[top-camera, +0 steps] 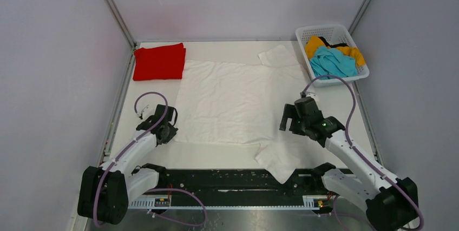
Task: Fold and stack the t-shirts
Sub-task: Grab the side of the flattened tshirt closest away from the robot with both arms
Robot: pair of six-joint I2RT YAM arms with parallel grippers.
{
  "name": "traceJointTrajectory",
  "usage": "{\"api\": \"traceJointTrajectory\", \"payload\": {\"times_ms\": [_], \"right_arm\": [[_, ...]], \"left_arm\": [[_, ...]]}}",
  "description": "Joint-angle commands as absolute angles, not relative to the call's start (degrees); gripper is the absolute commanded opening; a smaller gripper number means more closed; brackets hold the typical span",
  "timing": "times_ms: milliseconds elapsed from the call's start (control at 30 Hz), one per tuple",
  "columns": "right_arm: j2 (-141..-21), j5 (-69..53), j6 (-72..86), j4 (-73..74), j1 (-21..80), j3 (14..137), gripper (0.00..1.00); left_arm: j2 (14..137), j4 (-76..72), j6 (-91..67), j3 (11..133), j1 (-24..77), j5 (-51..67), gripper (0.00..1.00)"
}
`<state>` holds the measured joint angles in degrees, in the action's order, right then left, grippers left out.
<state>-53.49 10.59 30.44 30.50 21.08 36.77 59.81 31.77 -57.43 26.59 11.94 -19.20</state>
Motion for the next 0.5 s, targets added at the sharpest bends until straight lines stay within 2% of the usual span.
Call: {"api": "traceJointTrajectory", "payload": {"times_ms": [0,233,467], "right_arm": [[-54.4,8.0,35.4,39.6,33.0,36.4,0.95],[-57.4,3.8,41.4,47.4,53.7,34.1,0.83],[-61.3,-5.1,40.7,42.4,61.8,32.8,0.71]], "left_arm": [[57.0,34.1,-57.5,26.7,11.8,-20.5,0.0],[57.0,34.4,-57.2,27.3,11.8,-20.4,0.0],[56.3,33.0,-56.7,26.3,11.8,-19.8,0.0]]}}
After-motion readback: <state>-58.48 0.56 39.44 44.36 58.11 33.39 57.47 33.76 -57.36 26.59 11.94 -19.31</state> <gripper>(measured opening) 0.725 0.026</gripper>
